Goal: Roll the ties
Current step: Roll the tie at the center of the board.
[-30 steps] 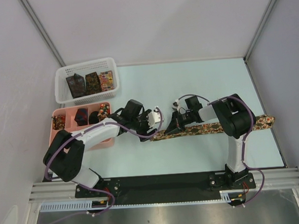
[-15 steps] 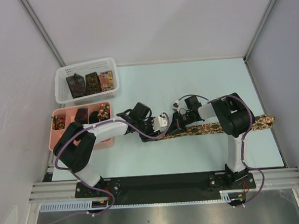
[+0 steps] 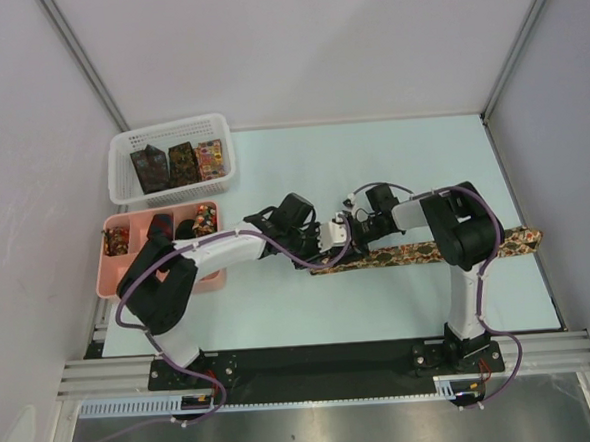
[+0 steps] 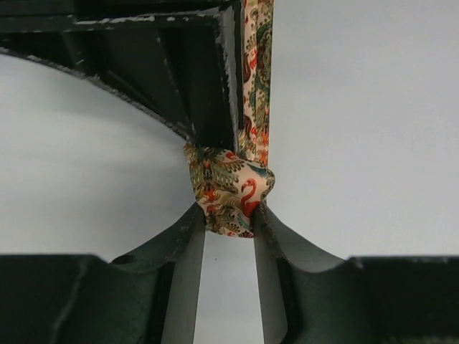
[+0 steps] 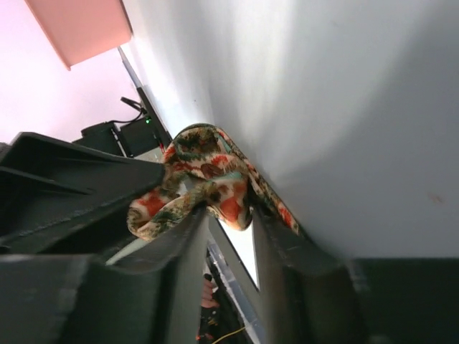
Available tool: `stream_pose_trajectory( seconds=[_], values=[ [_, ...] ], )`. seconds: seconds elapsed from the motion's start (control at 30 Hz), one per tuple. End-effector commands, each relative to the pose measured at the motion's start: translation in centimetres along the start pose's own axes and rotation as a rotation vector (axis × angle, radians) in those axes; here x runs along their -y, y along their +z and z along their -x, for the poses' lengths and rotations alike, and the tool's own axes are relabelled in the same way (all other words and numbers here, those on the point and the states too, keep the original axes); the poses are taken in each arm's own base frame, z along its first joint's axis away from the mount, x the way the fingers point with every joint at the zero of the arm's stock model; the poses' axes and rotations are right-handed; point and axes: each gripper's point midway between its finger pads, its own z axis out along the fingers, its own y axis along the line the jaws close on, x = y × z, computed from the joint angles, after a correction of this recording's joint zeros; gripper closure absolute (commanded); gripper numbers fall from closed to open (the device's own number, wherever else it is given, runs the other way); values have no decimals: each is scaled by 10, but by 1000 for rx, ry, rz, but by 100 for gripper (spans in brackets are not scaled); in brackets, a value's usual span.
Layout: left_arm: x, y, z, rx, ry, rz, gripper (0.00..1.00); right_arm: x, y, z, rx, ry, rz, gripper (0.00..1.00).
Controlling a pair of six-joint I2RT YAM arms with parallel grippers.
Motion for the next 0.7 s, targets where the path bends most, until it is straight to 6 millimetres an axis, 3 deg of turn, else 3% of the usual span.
stream_pose_trajectory(
  seconds=[0.0,0.03,0.27,0.37,0.5,0.67],
  values=[
    [2,14,7,-16,-14,-19,63,-19,-18,6,22,-63,13,59],
    [0,16,6,-24,-20,-17,63,-17,-21,2,11,-49,3,55],
    [0,25,-8,-79,-33,-25,63,-18,-36,1,23,-64,-5,54],
    [1,27,-10,-81,-34,-38,61,-24,-35,3,32,-101,-11,53],
    [6,26,-9,-67,-32,-63,60,-23,-34,11,53,-150,-41,43],
    [2,16,-5,-30,-47,-77,60,-17,-25,22,63,-185,-61,43]
  ],
)
